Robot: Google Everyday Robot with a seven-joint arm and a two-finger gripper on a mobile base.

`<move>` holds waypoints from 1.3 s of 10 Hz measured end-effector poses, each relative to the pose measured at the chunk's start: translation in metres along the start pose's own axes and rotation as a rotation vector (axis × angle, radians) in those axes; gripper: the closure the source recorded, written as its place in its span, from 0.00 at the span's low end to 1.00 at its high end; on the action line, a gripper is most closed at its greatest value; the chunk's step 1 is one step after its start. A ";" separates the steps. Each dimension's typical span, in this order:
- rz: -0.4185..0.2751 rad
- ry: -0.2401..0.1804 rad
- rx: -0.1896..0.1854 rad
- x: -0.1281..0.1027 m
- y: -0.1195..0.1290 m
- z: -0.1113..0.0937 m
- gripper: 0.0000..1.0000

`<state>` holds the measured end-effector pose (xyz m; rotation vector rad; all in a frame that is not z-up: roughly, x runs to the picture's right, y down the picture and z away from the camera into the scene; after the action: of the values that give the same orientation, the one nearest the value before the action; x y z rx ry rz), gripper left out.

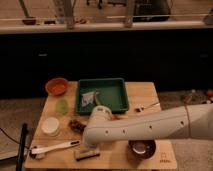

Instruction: Place eraser in plastic cup

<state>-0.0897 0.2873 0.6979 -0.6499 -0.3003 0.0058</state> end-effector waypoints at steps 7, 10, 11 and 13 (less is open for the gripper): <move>-0.032 -0.016 -0.001 -0.001 0.011 0.017 0.20; -0.038 -0.015 -0.017 0.001 0.008 0.032 0.20; -0.037 -0.014 -0.019 0.002 0.007 0.036 0.20; -0.025 -0.013 -0.024 0.006 0.004 0.045 0.20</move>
<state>-0.0959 0.3177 0.7316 -0.6700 -0.3213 -0.0173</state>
